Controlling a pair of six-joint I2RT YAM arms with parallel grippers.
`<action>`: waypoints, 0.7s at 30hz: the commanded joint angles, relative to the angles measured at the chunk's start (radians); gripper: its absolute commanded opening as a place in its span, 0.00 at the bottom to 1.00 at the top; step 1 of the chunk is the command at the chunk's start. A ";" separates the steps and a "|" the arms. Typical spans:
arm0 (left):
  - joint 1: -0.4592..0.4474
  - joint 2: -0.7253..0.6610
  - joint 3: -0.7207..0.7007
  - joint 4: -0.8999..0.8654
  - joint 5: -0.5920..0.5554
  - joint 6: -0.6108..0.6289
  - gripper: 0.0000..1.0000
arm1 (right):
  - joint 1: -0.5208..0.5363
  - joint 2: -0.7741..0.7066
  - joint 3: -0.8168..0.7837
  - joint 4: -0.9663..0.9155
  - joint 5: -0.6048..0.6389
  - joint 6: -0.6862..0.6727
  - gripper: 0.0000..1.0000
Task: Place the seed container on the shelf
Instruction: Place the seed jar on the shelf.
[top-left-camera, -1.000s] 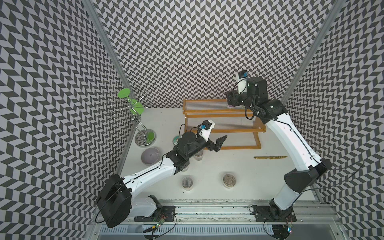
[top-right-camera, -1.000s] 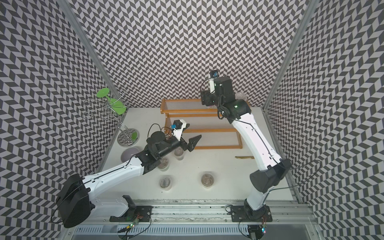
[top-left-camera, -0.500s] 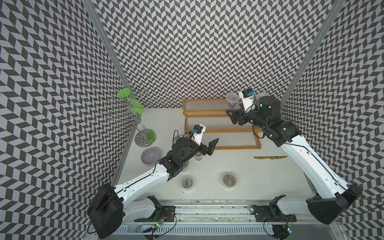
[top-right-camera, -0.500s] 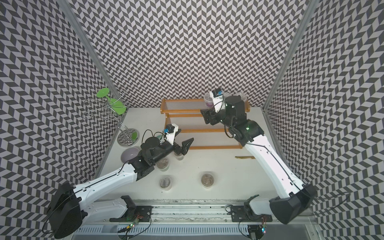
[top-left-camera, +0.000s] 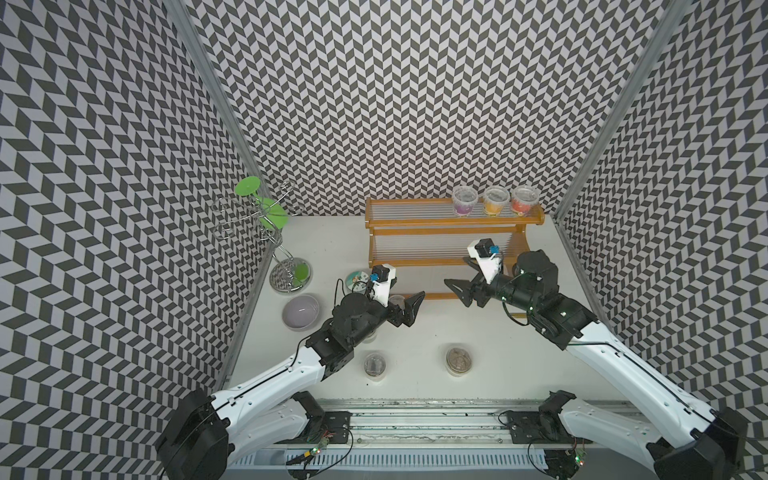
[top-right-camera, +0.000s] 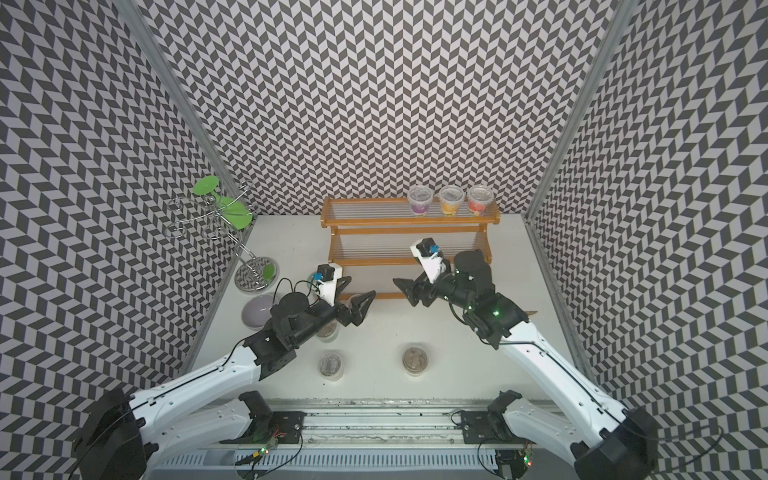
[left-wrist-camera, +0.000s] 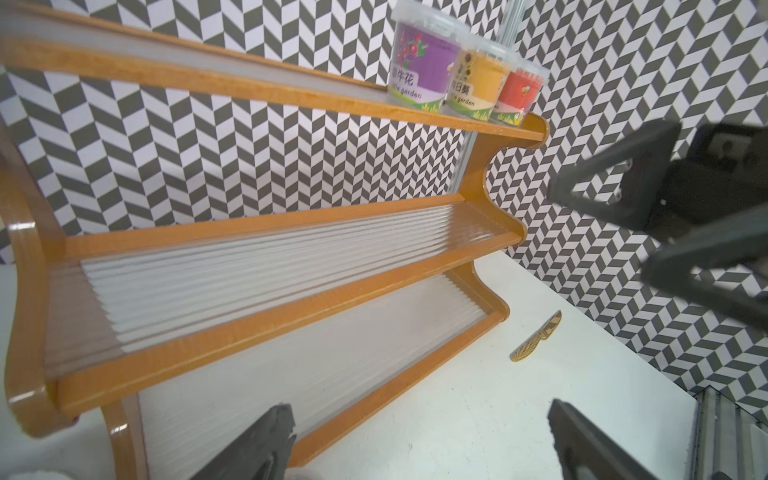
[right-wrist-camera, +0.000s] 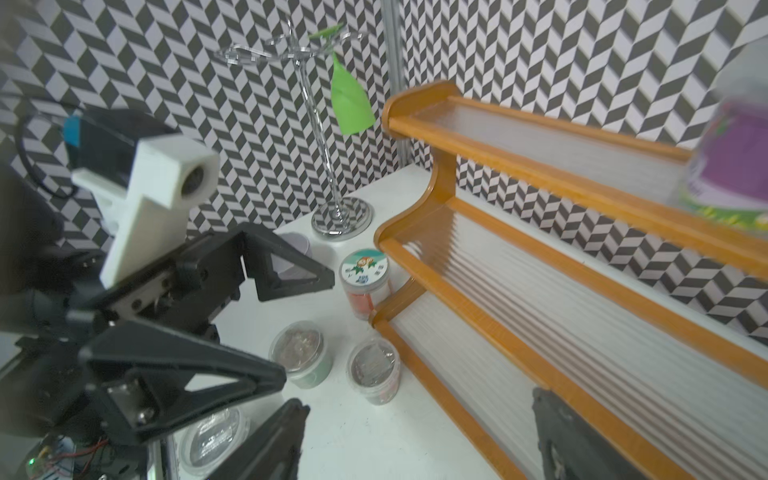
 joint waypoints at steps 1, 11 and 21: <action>0.003 -0.058 -0.021 -0.079 -0.065 -0.071 0.99 | 0.043 -0.023 -0.068 0.132 0.009 -0.014 0.86; 0.005 -0.188 -0.073 -0.225 -0.109 -0.173 1.00 | 0.166 -0.004 -0.195 0.202 0.128 -0.035 0.86; 0.006 -0.195 -0.097 -0.267 -0.143 -0.195 0.99 | 0.187 0.009 -0.310 0.339 0.132 0.020 0.88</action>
